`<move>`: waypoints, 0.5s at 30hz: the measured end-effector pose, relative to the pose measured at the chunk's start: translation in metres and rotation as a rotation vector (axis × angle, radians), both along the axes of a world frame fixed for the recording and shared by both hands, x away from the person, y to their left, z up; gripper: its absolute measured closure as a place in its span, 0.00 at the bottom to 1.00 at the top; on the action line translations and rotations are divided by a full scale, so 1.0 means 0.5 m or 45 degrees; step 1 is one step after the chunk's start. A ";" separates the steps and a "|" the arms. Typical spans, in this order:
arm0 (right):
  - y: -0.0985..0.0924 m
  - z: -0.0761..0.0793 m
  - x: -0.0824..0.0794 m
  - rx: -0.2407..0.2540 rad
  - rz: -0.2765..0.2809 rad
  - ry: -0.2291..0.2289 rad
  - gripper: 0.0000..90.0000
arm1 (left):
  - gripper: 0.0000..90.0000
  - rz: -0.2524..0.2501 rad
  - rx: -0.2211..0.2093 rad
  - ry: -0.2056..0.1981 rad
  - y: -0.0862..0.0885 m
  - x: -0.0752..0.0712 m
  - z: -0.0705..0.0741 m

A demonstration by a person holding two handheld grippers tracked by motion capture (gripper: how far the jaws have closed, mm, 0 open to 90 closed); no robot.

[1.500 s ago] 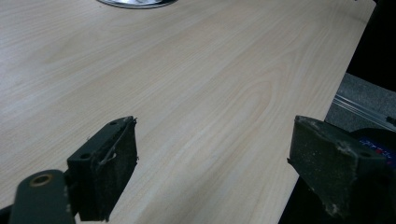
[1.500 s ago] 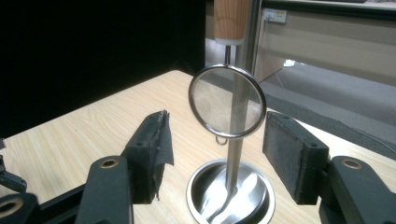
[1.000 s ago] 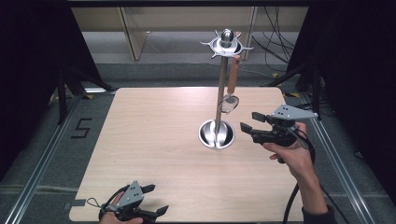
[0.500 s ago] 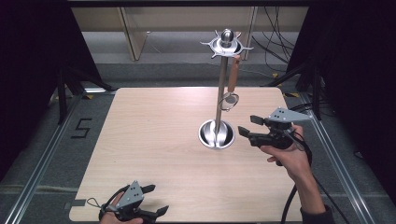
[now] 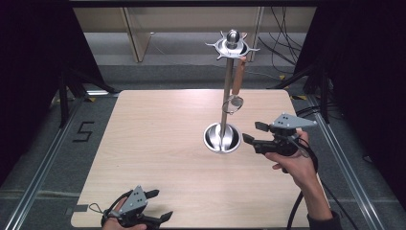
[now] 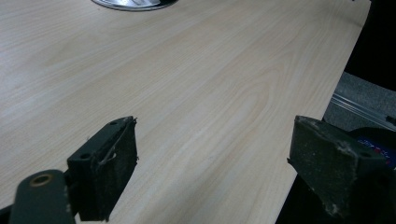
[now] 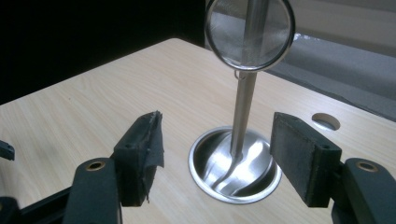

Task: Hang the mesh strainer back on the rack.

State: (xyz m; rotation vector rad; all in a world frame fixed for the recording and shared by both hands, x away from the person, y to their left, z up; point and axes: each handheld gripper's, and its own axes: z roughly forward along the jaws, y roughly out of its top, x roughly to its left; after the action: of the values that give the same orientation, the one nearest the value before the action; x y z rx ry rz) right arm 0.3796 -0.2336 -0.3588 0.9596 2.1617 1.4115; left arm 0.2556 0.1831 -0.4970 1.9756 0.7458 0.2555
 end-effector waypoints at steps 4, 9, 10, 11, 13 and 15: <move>0.002 -0.008 0.000 -0.019 0.004 0.001 0.39 | 0.16 -0.007 0.039 -0.002 0.004 0.001 0.001; 0.001 -0.015 -0.004 -0.037 0.010 0.021 0.38 | 0.16 -0.011 0.047 -0.006 0.005 0.002 0.001; -0.001 -0.016 -0.005 -0.053 0.013 0.022 0.38 | 0.16 -0.012 0.048 -0.006 0.005 0.002 0.001; 0.000 -0.017 -0.007 -0.044 0.013 0.044 0.38 | 0.16 -0.011 0.047 -0.005 0.005 0.002 0.001; 0.000 -0.021 -0.007 -0.049 0.004 0.023 0.38 | 0.16 -0.010 0.044 -0.006 0.005 0.002 0.001; 0.000 -0.026 -0.008 -0.058 0.019 0.019 0.37 | 0.16 -0.012 0.045 -0.013 0.005 0.003 0.001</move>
State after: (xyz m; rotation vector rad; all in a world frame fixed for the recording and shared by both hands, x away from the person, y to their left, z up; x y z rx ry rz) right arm 0.3757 -0.2334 -0.3717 0.9422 2.2067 1.3595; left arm 0.2570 0.1857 -0.4966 2.0095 0.7298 0.2744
